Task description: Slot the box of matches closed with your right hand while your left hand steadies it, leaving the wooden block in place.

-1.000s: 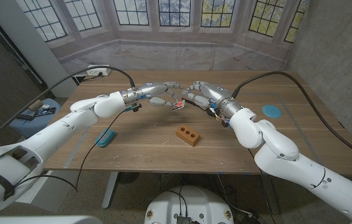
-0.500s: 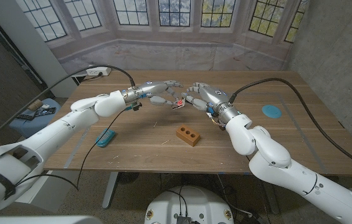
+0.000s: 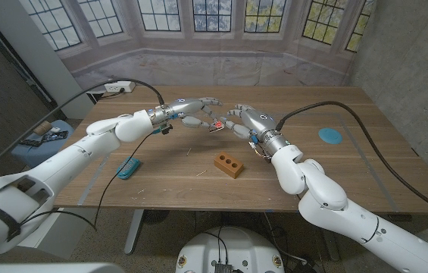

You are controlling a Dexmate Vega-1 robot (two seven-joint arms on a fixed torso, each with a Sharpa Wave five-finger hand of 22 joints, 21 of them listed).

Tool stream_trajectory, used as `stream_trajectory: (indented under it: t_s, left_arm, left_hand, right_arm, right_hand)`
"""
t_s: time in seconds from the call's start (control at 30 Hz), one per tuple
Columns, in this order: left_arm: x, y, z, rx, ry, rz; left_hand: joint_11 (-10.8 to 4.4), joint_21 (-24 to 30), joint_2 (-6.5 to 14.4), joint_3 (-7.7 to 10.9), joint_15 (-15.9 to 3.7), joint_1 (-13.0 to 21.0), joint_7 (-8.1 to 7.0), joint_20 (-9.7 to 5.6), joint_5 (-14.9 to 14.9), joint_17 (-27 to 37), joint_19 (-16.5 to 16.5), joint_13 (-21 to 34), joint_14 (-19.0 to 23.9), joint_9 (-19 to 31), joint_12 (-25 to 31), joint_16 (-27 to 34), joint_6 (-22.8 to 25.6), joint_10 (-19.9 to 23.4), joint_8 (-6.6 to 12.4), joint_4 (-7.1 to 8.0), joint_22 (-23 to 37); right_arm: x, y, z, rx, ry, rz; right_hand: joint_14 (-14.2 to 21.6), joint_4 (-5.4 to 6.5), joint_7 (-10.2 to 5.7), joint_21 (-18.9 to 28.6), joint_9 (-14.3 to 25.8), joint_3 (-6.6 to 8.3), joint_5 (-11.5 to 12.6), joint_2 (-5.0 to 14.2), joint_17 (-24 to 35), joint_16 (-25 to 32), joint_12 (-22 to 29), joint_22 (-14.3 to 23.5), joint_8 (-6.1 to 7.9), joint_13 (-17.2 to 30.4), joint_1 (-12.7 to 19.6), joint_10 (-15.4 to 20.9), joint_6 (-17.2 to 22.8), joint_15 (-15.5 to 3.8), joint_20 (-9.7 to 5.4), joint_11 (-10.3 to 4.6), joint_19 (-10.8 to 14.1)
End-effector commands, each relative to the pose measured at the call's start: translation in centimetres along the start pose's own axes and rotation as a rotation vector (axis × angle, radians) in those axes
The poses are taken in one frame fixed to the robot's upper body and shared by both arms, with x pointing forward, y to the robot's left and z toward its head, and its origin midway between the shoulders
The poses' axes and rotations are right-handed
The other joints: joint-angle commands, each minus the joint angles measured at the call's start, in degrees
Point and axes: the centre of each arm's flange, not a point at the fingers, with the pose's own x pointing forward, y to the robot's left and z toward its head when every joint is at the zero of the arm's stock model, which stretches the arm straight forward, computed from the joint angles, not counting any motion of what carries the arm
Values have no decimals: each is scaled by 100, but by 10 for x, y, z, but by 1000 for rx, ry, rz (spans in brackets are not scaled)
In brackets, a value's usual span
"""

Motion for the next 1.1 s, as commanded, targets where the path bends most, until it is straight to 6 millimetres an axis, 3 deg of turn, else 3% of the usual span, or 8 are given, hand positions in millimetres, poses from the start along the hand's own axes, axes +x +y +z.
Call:
stream_trajectory:
  t_s: [0.03, 1.1]
  left_arm:
    - [2, 0, -4, -2, -2, 5]
    - [8, 1, -6, -4, -16, 13]
  left_hand:
    - [40, -4, 70, 30, 23, 51, -24, 21, -17, 4, -4, 16, 19, 12, -20, -5, 17, 25, 30, -3, 22]
    - [54, -2, 68, 32, 28, 47, -26, 24, -19, 4, -6, 16, 27, 12, -18, -3, 24, 32, 32, 0, 22]
  right_arm:
    - [2, 10, 1, 8, 9, 3]
    - [5, 16, 5, 9, 13, 1]
  right_hand:
    - [58, -10, 28, 35, 15, 41, 19, -1, 9, 35, 29, 20, 51, 1, -43, 46, 26, -49, -19, -16, 53]
    - [71, -54, 9, 45, 14, 112, 22, -5, -18, 44, 40, 17, 76, -1, -57, 42, 81, -58, -42, -25, 86]
